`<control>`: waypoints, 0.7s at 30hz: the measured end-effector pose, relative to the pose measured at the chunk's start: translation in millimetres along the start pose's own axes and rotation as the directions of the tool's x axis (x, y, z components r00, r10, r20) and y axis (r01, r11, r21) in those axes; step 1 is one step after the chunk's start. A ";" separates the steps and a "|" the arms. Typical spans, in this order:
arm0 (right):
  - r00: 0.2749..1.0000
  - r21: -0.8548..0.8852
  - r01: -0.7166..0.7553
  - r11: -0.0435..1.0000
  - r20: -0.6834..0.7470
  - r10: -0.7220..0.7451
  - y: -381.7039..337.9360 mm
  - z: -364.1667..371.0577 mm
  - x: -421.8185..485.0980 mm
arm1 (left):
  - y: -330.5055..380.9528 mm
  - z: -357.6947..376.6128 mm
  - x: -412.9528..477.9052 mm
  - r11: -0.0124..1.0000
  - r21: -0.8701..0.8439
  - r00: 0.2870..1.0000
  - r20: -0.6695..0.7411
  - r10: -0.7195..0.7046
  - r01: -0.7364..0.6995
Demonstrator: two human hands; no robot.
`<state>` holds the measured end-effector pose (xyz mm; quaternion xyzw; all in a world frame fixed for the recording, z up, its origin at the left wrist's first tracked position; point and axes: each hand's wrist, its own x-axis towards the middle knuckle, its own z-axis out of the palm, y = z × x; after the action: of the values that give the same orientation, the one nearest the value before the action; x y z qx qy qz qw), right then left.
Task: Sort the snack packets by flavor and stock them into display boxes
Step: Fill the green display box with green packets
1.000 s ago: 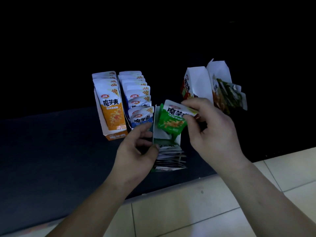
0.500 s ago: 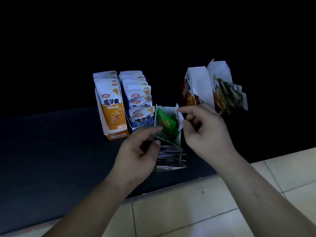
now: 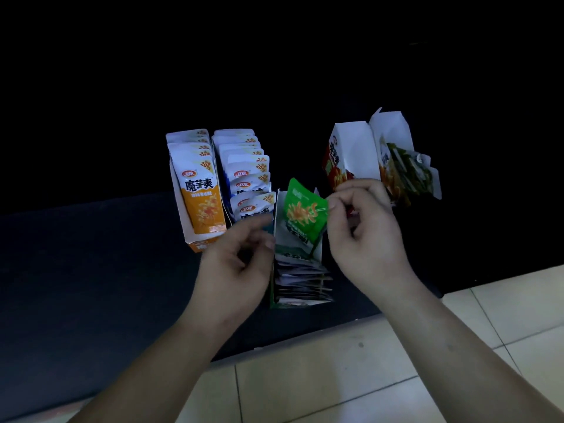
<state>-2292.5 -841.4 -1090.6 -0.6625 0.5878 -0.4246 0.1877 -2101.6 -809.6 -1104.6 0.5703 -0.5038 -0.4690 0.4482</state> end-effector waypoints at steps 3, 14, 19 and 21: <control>0.996 0.081 0.051 0.995 0.071 -0.057 -17.1 -11.6 -3.5 | 32.4 1.0 11.0 0.974 -0.175 0.990 0.010 -0.143 0.142; 0.962 0.424 -0.214 0.880 0.246 0.116 -40.4 -19.0 -13.2 | 60.8 -26.4 17.7 0.828 -0.332 0.891 0.215 -0.400 0.452; 0.902 0.368 -0.362 0.856 -0.094 0.422 -33.8 -15.0 -7.3 | 57.0 -37.8 21.8 0.840 -0.389 0.924 0.108 -0.367 0.379; 0.870 0.433 -0.455 0.778 0.030 0.492 -36.7 -14.6 -3.4 | 56.6 -37.8 21.9 0.837 -0.420 0.935 0.103 -0.340 0.351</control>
<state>-2281.0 -825.8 -1056.0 -0.4172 0.6354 -0.5094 0.4035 -2071.9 -835.0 -1044.7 0.5324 -0.2814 -0.6489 0.4651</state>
